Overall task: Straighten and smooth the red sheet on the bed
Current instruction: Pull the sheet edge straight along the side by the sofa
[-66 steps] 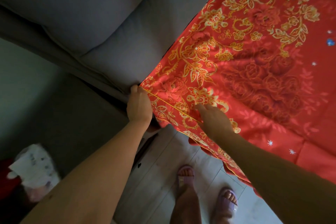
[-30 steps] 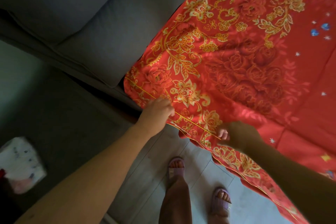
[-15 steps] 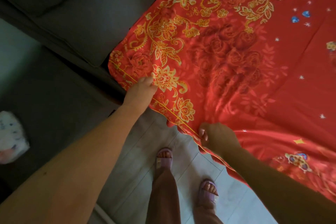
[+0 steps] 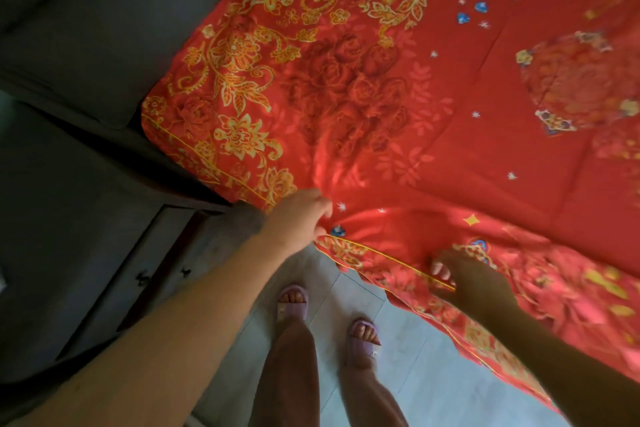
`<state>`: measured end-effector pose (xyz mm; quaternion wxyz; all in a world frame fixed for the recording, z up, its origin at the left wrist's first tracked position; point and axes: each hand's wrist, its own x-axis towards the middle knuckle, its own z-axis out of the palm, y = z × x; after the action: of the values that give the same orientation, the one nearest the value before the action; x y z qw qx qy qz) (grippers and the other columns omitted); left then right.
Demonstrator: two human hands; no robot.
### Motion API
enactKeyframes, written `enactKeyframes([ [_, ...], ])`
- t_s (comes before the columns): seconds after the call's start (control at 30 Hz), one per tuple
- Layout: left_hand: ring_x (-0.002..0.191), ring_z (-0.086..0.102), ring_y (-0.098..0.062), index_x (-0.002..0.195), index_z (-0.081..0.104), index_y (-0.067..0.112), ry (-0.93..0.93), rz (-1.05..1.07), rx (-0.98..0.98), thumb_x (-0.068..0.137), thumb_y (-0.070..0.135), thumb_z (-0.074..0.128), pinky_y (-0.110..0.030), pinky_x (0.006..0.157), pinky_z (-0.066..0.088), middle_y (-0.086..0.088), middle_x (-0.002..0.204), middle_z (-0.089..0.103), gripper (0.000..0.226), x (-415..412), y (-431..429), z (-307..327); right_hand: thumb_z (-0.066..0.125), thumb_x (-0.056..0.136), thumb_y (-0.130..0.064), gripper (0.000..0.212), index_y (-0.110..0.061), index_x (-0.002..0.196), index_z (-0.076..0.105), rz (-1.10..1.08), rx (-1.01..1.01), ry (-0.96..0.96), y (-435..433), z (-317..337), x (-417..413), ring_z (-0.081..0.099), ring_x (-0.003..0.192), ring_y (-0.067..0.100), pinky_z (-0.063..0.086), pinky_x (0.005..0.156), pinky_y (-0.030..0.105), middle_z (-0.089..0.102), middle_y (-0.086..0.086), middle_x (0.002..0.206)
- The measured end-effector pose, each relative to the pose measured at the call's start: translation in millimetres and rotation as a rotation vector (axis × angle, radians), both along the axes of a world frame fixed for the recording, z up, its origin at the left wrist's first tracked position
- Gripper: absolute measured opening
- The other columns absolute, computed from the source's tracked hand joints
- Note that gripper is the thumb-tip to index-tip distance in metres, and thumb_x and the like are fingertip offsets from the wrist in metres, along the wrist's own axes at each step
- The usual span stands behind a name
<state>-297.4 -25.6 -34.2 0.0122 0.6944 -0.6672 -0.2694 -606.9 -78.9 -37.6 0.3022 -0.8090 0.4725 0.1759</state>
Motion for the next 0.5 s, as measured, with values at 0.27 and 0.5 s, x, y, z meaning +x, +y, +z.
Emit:
enactKeyframes([
  [0.27, 0.097, 0.06, -0.024, 0.093, 0.067, 0.014, -0.034, -0.138, 0.083, 0.078, 0.02, 0.072, -0.038, 0.083, 0.05, -0.003, 0.103, 0.062, 0.017, -88, -8, -12, 0.065, 0.081, -0.032, 0.008, -0.028, 0.086, 0.061, -0.231, -0.131, 0.099, 17, -6, -69, 0.066, 0.088, 0.022, 0.05, 0.066, 0.032, 0.068, -0.005, 0.09],
  [0.5, 0.095, 0.059, -0.029, 0.086, 0.064, 0.009, -0.067, -0.218, 0.07, 0.08, 0.007, 0.063, -0.041, 0.079, 0.05, -0.007, 0.098, 0.062, 0.006, -121, -6, -7, 0.056, 0.082, -0.041, 0.027, -0.024, 0.101, 0.061, 0.16, -0.014, 0.357, 29, 9, -83, 0.063, 0.103, 0.022, 0.039, 0.067, 0.025, 0.068, -0.002, 0.104],
])
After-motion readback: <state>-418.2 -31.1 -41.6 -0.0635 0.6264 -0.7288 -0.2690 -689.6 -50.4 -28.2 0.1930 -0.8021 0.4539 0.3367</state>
